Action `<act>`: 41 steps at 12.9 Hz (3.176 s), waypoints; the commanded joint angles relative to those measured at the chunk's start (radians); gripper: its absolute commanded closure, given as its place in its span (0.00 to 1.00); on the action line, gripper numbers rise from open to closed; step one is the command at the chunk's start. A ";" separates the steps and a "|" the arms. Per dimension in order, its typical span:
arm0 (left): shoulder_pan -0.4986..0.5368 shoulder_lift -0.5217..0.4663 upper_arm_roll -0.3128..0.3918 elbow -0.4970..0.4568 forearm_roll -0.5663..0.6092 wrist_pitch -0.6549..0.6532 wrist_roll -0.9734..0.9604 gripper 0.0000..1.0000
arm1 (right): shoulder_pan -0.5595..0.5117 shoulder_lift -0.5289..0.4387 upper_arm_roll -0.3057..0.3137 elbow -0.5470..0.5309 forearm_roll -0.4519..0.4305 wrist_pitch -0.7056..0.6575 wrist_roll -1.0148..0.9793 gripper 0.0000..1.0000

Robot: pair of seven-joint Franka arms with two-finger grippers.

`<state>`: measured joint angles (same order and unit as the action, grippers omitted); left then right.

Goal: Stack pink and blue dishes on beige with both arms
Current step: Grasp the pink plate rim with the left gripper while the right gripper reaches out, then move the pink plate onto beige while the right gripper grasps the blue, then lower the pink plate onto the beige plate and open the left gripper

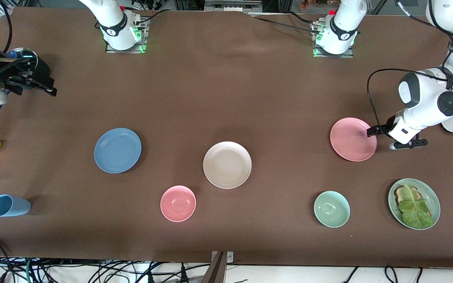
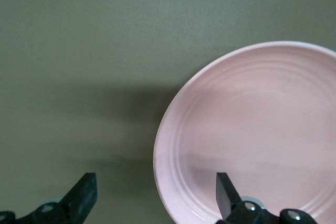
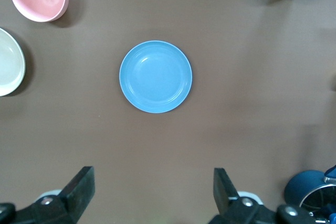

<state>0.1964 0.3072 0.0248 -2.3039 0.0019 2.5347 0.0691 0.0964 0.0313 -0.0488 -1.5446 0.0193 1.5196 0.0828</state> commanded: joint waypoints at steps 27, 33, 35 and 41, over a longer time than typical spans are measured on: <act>-0.014 0.018 -0.419 0.412 -0.146 -0.499 -0.507 1.00 | -0.056 0.347 -0.025 -0.255 -0.018 0.574 -0.250 0.00; -0.262 0.274 -0.433 0.696 -0.135 -0.446 -0.787 1.00 | -0.063 0.400 -0.025 -0.377 -0.015 0.829 -0.248 0.00; -0.328 0.326 -0.421 0.710 -0.132 -0.326 -0.856 1.00 | -0.063 0.407 -0.023 -0.380 -0.013 0.832 -0.245 0.00; -0.512 0.426 -0.304 0.807 -0.120 -0.228 -0.966 1.00 | -0.093 0.466 -0.022 -0.391 0.001 0.876 -0.249 0.02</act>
<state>-0.2556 0.6923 -0.3215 -1.5671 -0.1255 2.3148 -0.8608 0.0308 0.4882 -0.0783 -1.9167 0.0061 2.3734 -0.1579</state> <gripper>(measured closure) 0.943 0.009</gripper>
